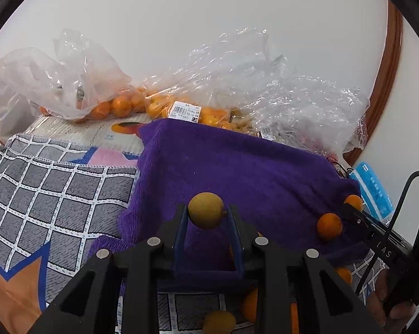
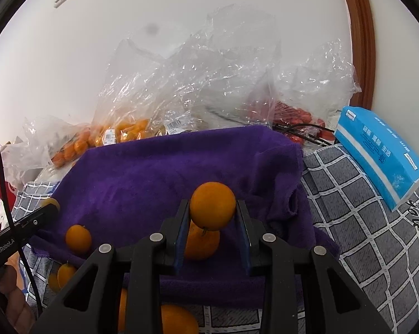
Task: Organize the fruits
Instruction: 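Lift both held fruits and carry them over the purple towel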
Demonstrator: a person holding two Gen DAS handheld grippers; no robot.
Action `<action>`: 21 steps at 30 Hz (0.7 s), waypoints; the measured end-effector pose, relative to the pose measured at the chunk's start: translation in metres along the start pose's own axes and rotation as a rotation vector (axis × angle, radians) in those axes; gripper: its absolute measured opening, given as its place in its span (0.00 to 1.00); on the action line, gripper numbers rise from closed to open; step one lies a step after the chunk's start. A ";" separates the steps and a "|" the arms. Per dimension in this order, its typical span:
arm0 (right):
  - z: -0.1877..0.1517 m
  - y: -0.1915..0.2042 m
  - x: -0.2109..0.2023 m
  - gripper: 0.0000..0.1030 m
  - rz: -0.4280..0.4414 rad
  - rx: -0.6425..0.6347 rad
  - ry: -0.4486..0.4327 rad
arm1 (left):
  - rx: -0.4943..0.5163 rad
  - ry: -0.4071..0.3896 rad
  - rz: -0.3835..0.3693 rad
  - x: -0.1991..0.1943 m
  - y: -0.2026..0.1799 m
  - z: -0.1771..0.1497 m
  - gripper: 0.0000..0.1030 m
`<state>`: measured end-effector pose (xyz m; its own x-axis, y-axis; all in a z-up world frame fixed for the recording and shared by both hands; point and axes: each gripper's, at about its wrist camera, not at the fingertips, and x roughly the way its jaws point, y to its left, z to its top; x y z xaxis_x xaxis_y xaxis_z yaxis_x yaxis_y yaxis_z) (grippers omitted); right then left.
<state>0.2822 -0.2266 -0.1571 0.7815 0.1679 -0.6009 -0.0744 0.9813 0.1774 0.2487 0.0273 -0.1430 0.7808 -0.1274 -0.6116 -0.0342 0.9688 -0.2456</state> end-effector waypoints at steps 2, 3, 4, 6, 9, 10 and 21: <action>0.000 0.000 0.002 0.31 0.004 -0.002 0.007 | 0.003 0.012 0.004 0.002 0.000 0.000 0.27; 0.000 0.000 0.002 0.31 0.001 -0.002 0.011 | 0.003 0.015 0.004 0.002 -0.001 0.000 0.27; 0.000 0.000 0.003 0.31 -0.001 -0.003 0.015 | 0.003 0.015 0.003 0.002 -0.001 0.000 0.27; 0.000 0.000 0.005 0.31 -0.002 -0.002 0.020 | 0.003 0.019 0.004 0.003 -0.001 0.000 0.27; 0.000 -0.001 0.006 0.31 -0.001 0.002 0.027 | 0.005 0.037 0.002 0.006 -0.002 0.000 0.27; 0.000 -0.002 0.007 0.31 -0.003 0.006 0.030 | 0.006 0.042 0.003 0.007 -0.002 0.000 0.27; -0.001 -0.008 0.010 0.33 -0.007 0.032 0.042 | 0.007 0.061 0.012 0.011 -0.002 -0.002 0.27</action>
<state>0.2900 -0.2323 -0.1653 0.7549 0.1652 -0.6347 -0.0482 0.9791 0.1974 0.2560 0.0237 -0.1505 0.7410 -0.1282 -0.6592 -0.0386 0.9719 -0.2324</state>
